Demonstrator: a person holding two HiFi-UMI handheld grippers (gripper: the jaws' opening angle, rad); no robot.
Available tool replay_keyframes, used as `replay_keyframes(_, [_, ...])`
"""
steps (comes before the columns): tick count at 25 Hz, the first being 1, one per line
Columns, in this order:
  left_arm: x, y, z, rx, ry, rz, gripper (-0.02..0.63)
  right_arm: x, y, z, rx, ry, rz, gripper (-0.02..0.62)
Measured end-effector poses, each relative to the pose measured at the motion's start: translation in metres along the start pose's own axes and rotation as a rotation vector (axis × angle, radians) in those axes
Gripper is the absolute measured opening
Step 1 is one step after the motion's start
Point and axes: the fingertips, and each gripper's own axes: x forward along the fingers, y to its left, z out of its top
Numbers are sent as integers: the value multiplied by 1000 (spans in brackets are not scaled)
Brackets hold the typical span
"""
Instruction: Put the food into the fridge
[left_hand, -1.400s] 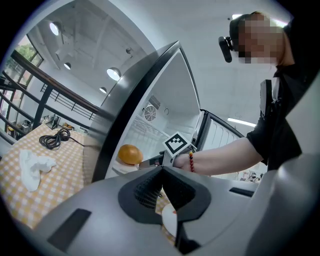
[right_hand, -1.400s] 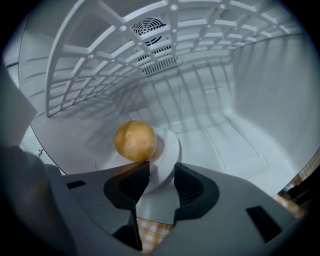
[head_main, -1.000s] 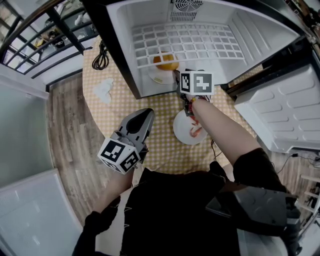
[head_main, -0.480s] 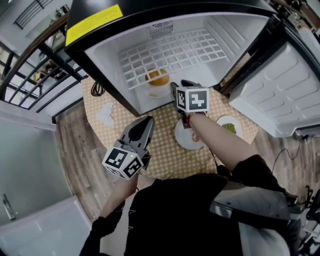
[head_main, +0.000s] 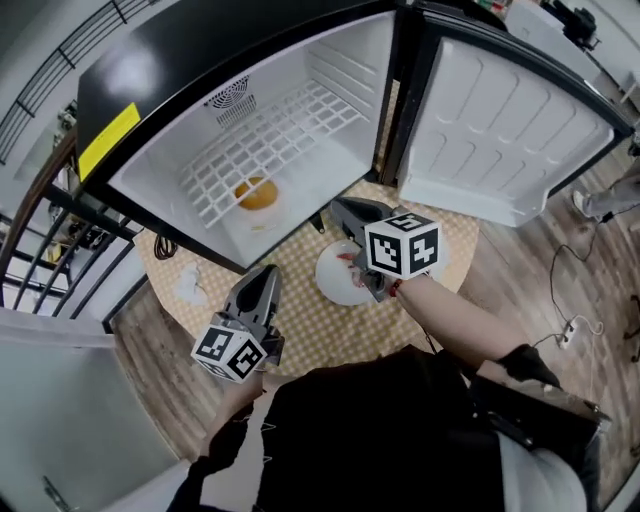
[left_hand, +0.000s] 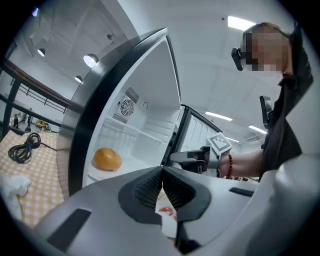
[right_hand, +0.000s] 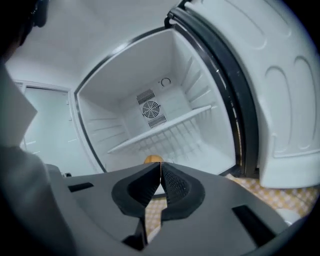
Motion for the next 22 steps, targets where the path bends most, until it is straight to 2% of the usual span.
replay_keyframes(5, [-20,-15,-7,-23,-11,35,14,-76,3,-14,17,-20,73,17])
replay_keyframes(8, [-17,-40,-4,-2,-31,41,14,-116,-9,-22,44,-45,69,17])
replay_keyframes(13, [-14,-94,1,9,-103,71,14,-173,-30,-26,-55,-38,35,17])
replay_keyframes(18, [-18,-147,-22,-15,-119,120,14,-226,-41,-30,-26,-25,82,15])
replay_keyframes(22, [-25,-192,-45,-28,-119,152,14,-272,-55,-48,-35,-2,81,15])
